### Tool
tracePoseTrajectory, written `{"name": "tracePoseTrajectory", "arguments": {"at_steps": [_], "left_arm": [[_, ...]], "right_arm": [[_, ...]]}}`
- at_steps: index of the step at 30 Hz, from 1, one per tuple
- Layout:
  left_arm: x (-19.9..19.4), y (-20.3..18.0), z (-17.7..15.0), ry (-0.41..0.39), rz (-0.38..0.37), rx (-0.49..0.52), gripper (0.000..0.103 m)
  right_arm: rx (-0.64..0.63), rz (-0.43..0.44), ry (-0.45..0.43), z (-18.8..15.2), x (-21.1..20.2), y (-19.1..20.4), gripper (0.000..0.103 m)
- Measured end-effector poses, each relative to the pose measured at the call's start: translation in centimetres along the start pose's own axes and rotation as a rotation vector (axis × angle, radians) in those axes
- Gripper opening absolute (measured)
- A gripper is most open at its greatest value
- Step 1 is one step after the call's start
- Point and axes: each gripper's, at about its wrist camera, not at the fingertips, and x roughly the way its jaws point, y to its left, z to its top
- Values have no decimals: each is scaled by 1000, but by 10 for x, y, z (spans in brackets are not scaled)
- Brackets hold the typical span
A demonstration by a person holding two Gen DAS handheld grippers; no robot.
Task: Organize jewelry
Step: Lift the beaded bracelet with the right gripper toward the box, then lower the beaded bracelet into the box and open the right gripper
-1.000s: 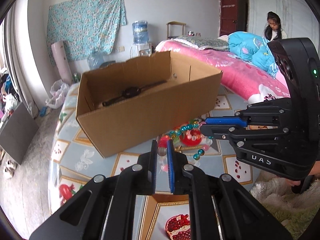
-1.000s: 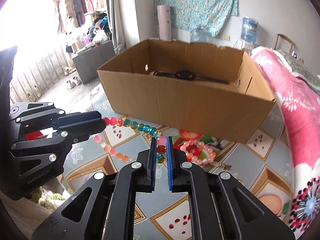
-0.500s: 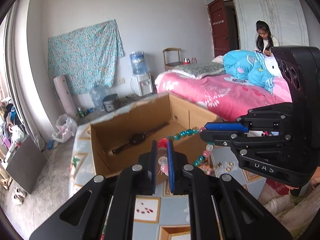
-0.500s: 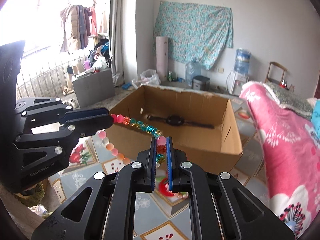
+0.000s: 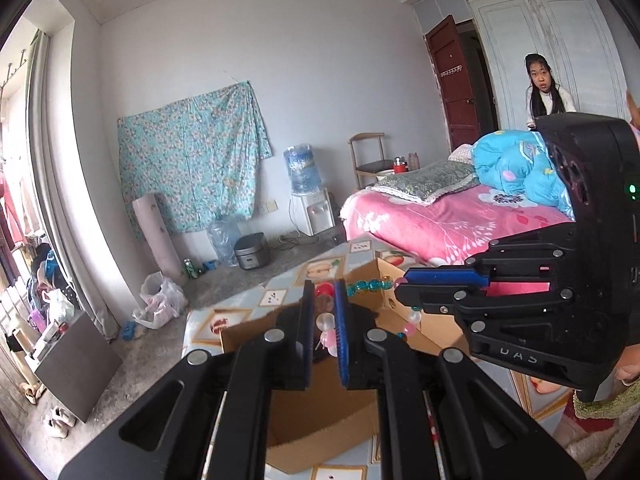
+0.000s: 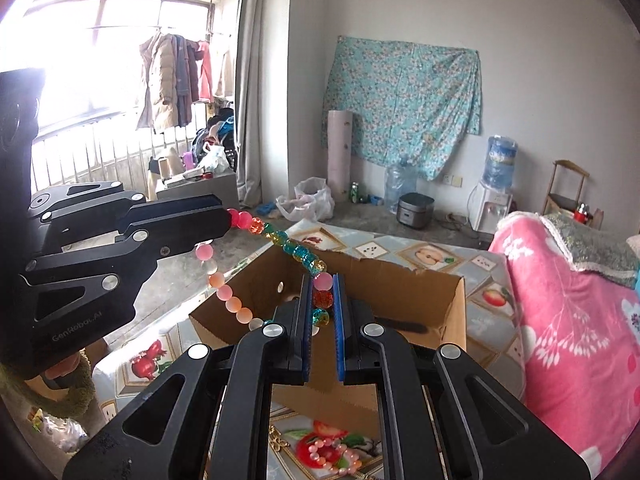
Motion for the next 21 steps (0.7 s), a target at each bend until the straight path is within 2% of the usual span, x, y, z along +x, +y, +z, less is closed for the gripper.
{"name": "tracePoseTrajectory", "arguments": {"at_steps": [6,11,15,21], "left_arm": [[27,15,22,-1,1,-14,9],[63,31,31,61,0,-21,9],[103,38,21,169,-34,-45,9],[160,54,-25,398,-123,-139,9]], "right_arm": [[17,91,42,27,32,-25,7],[26,172,117,39,73,-41,7],[73,263,245,33,113,-52,7],[145,409,492,9,167,-51,7]]}}
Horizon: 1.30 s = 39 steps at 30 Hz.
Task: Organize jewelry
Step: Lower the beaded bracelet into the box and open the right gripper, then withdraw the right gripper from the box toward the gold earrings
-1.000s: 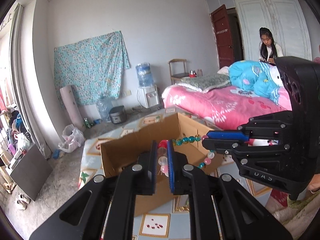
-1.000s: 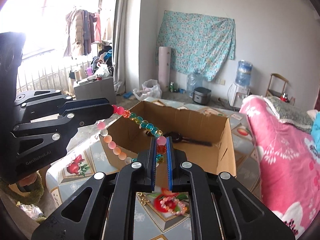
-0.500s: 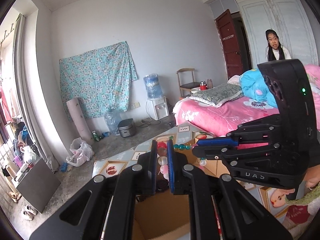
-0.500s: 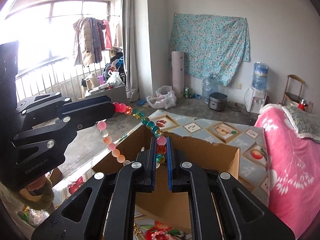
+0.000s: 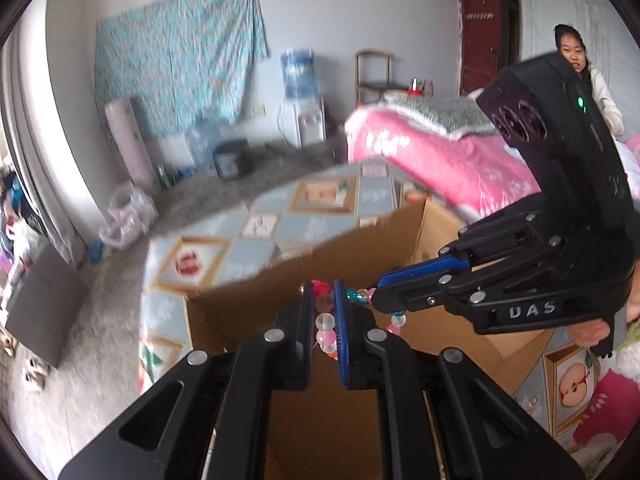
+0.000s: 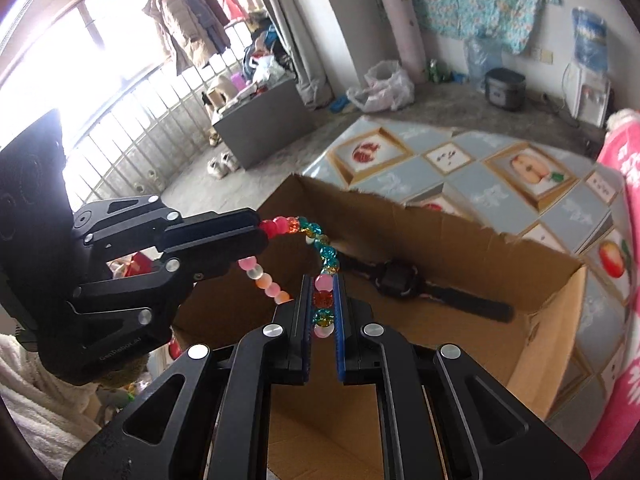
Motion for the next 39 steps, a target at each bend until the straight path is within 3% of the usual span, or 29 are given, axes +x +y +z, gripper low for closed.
{"name": "tracePoseTrajectory", "arguments": {"at_steps": [8,11,12,20,25,31,39], "left_arm": [[45,19,-34,204,-51,-58,10],[52,21,-42,265,-51,-61,10],[52,24,-42,266,-51,-64,10],[21,37,-43,159,-33,-118,15],[-13,42,-42,64,-3,-153,19],[-61,34,-55,-36,35,-183,44],[-118,15,-95,-103,81,-197,75]], "right_arm": [[26,47,271,2,58,-2,8],[38,39,319,3,72,-6,18],[44,36,322,3,72,-8,27],[97,8,253,2,57,-20,31],[115,-10,175,1,30,-19,44],[109,-25,43,-5,-14,-2,55],[40,-81,-109,-48,-67,45,57]]}}
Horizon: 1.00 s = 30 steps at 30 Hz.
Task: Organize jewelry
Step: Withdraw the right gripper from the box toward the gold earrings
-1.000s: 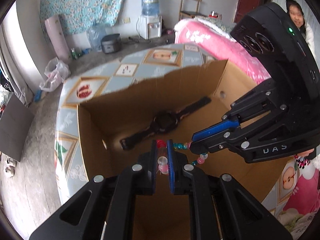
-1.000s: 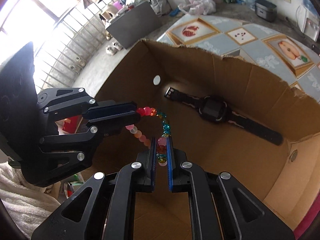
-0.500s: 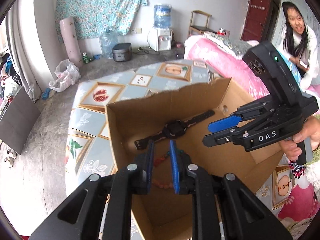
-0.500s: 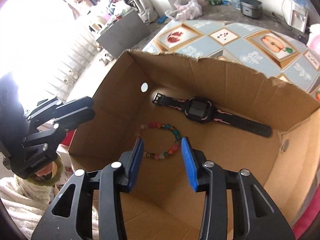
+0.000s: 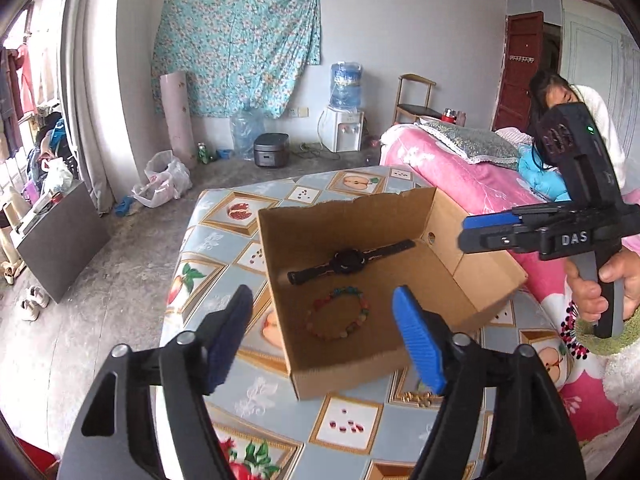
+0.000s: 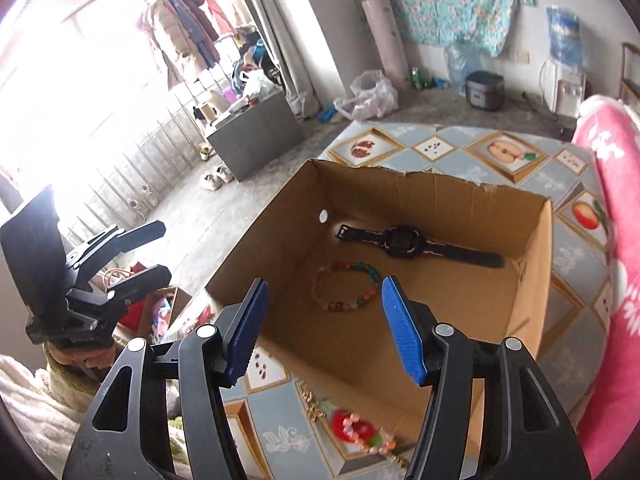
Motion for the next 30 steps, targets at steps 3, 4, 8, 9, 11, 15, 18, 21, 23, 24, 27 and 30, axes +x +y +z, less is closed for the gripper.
{"name": "tracePoseTrajectory", "arguments": {"at_steps": [3,4,8,9,11,15,18,21,23,24,27,30], "left_arm": [[-16,-1,-19,2,-2,-15,81],[-21,-2,-27,7,-2,-14,81],[-26,-8,-55,25,16,-2,86],[-23,-10,-62,35,11,-7,86],[-16,-12,-73,59,3,-25,86],[14,-18,-88,114,5,-44,86],[40,-21,-95,156,11,-36,86],[56,-21,-98,178,2,-41,86],[65,-20,-98,187,3,-44,86],[69,-19,-97,189,7,-46,86],[74,-17,-95,188,4,-57,86],[78,-13,-92,191,-3,-64,86]], "right_arm": [[-24,-18,-29,-24,-18,15,57],[-25,-16,-35,-30,-22,17,57],[-8,-15,-46,-59,-31,25,57],[3,-19,-43,-67,-31,25,57],[32,-21,-34,-78,-27,23,57],[128,-14,3,-96,-7,9,57],[200,-13,22,-105,5,-2,55],[242,-46,41,-108,18,-12,50],[267,-53,50,-109,24,-19,46],[281,-55,53,-109,26,-22,45],[307,-52,60,-109,30,-30,41],[323,-48,59,-108,33,-34,41]]}}
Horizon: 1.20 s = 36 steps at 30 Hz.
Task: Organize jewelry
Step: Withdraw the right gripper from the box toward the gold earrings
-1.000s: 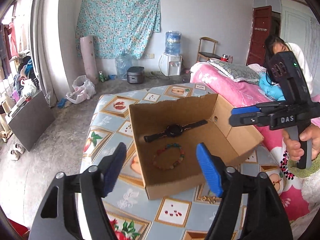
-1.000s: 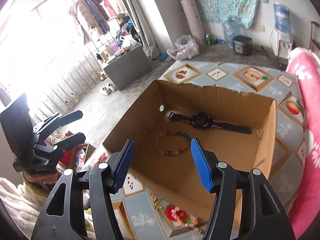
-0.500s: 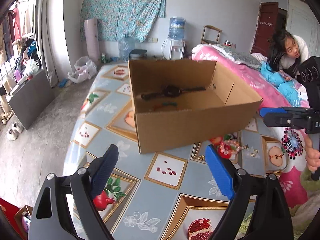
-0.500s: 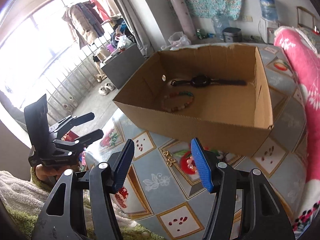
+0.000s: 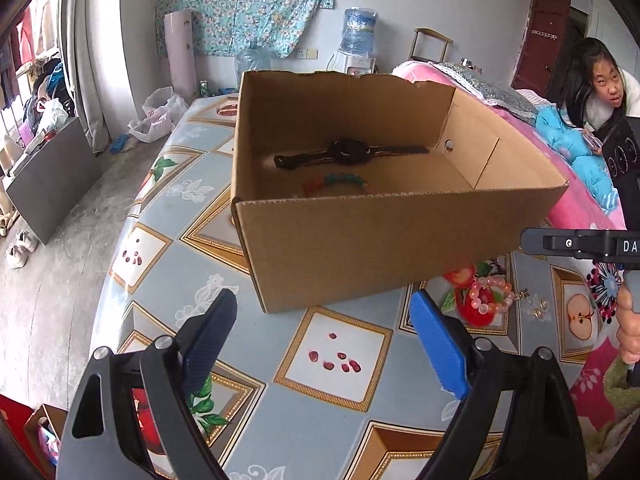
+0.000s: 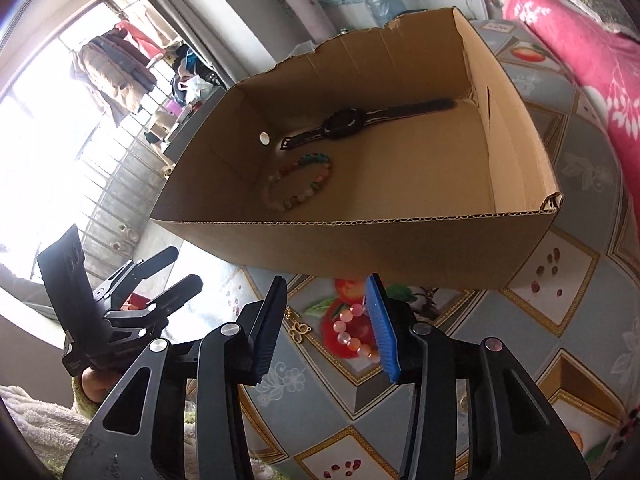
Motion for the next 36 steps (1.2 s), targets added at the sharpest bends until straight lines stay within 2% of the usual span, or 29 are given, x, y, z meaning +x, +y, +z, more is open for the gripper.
{"name": "tracePoseTrajectory", "arguments": {"at_steps": [20,25,33,36], "left_arm": [[6,5,23,-69,17,0,86],[7,8,23,-68,1,-10,88],[6,1,26,-75,26,27,88],[5,-1,29,-90,42,49,88]], "right_arm": [[17,-17,-29,6,-5,-8,41],[29,-7,-40,7,-6,-7,49],[40,-11,-69,11,-9,-10,51],[51,-12,-97,12,-12,-12,56]]}}
